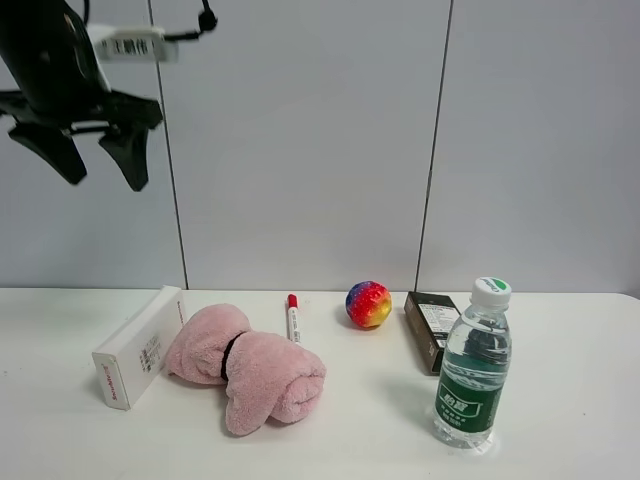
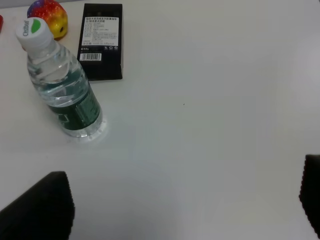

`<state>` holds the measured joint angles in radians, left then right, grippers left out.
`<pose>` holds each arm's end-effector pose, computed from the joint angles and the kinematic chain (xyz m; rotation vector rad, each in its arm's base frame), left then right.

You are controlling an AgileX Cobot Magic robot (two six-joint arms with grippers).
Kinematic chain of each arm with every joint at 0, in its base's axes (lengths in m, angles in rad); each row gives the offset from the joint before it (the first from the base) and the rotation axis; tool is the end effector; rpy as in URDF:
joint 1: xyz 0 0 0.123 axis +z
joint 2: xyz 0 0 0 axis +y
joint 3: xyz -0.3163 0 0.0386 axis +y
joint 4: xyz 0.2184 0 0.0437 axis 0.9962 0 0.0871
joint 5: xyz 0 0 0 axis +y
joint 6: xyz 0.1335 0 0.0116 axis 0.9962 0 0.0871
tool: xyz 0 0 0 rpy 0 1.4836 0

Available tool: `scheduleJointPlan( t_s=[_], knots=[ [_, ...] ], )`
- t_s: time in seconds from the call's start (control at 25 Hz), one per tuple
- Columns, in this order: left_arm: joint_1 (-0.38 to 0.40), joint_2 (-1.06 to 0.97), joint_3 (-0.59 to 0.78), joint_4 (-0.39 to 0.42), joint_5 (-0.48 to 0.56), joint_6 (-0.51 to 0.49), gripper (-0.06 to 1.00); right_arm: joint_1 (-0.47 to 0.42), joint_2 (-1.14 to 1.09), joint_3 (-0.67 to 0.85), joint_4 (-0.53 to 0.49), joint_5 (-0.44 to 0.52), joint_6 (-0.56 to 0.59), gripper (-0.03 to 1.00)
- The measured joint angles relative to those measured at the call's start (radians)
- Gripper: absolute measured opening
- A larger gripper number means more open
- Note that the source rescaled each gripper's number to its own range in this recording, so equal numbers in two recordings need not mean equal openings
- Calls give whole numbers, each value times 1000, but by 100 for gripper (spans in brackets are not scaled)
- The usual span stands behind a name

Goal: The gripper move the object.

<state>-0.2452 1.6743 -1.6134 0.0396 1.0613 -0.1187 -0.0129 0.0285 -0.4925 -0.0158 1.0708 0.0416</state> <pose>0.3504 -0.0829 0.3488 0.1775 2.6005 -0.0784 -0.0231 -0.0016 0.2408 0.0574 2.0895 -0.0017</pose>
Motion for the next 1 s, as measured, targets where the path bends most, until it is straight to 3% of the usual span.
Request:
scheduleJointPlan(
  t_s=[0.24,0.76,1.0],
  knots=[
    [0,-204,20,24,93,31,78,0,0,0,0,0,0,100],
    [4,-775,413,57,137,-5,83,0,0,0,0,0,0,100],
    [4,-1014,534,78,156,-8,83,0,0,0,0,0,0,100]
  ],
)
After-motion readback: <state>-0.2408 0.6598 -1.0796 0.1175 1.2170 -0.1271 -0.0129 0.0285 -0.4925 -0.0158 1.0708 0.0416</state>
